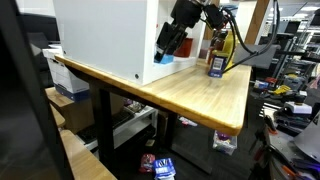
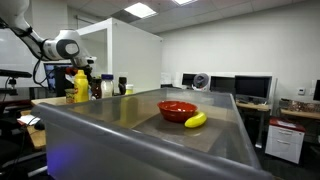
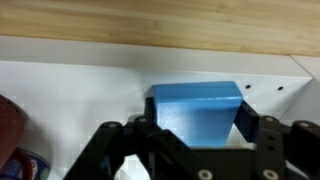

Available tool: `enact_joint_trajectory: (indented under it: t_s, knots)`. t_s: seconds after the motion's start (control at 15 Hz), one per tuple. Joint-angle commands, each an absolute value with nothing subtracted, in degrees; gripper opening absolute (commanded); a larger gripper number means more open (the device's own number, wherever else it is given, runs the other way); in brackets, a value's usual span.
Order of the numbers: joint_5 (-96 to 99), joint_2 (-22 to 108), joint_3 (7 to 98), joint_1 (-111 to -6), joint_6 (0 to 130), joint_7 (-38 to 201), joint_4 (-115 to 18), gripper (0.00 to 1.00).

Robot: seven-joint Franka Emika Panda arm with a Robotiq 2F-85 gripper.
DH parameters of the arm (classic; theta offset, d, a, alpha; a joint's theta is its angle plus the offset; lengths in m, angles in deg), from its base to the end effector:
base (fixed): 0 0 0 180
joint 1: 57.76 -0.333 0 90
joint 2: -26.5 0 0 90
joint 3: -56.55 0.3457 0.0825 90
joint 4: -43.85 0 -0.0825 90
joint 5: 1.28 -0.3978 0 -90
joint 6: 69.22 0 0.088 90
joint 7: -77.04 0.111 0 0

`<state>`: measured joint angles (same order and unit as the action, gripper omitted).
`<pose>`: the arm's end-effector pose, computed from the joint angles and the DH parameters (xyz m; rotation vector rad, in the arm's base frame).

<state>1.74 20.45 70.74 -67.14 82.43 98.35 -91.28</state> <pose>0.4851 0.2150 0.4282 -2.9898 -0.1267 -0.5809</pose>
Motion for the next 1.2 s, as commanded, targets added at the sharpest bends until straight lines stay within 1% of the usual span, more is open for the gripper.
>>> enact_joint_trajectory:
  t_s: [0.0,0.4,1.13]
  knots:
    - [-0.7,16.9,70.7,-68.2,78.2,98.6,-93.0,0.52]
    - [0.0,9.4,70.7,-66.8,70.9,105.9,-96.3,0.52]
    - [-8.4,-0.2,69.6,-67.4,63.0,104.8,-101.1,0.52]
